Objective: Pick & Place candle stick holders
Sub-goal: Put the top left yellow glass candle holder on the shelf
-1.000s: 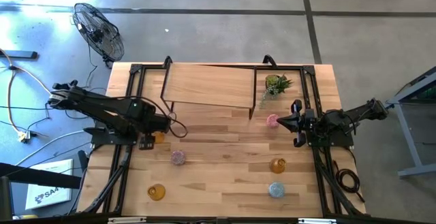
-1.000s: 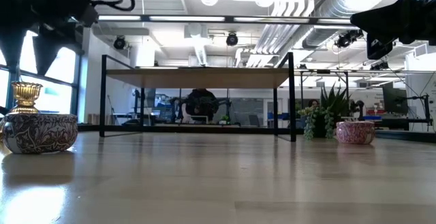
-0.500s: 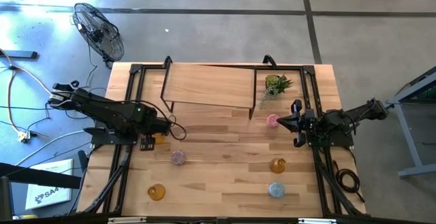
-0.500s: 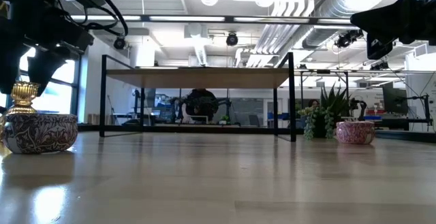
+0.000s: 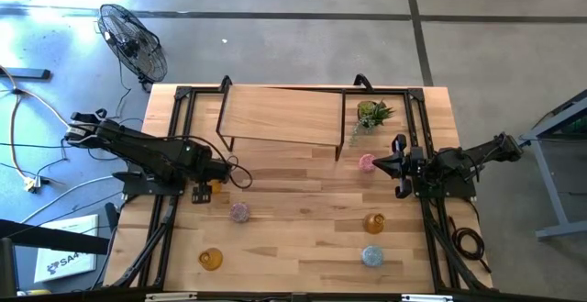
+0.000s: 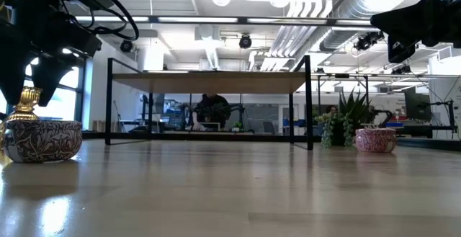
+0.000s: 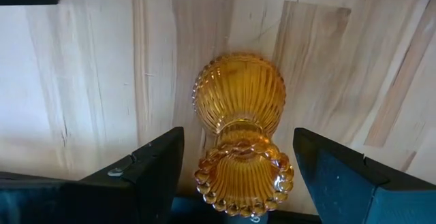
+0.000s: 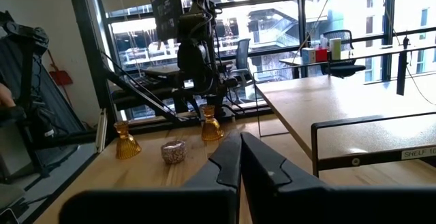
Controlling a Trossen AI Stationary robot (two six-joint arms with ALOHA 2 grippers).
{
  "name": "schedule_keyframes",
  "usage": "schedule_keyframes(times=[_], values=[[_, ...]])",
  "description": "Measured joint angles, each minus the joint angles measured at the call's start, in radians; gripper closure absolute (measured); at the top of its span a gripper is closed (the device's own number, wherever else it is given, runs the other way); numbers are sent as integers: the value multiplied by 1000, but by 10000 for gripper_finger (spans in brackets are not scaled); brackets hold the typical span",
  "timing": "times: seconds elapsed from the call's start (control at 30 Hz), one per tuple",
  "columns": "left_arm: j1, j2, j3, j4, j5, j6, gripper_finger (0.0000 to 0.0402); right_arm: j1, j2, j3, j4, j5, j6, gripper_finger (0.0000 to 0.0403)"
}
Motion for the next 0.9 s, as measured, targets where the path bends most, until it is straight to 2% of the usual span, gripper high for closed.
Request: schedule_keyframes(times=[0.13,0.37,0.57,0.73,0.83,0.9], values=[[0,0,0,-3,-9,5,157,0,0,0,-1,0,0,402],[0,0,0,-4,-23,11,234,0,0,0,-1,0,0,398],[0,-2,-9,-1,-26,16,237,0,0,0,-1,0,0,402],[0,-2,-51,2,-38,-15,222,0,0,0,-1,0,0,399],[-1,-2,-53,-1,-35,-18,244,0,0,0,-1,0,0,398],[0,2,-52,1,-35,-18,244,0,0,0,-1,0,0,398]])
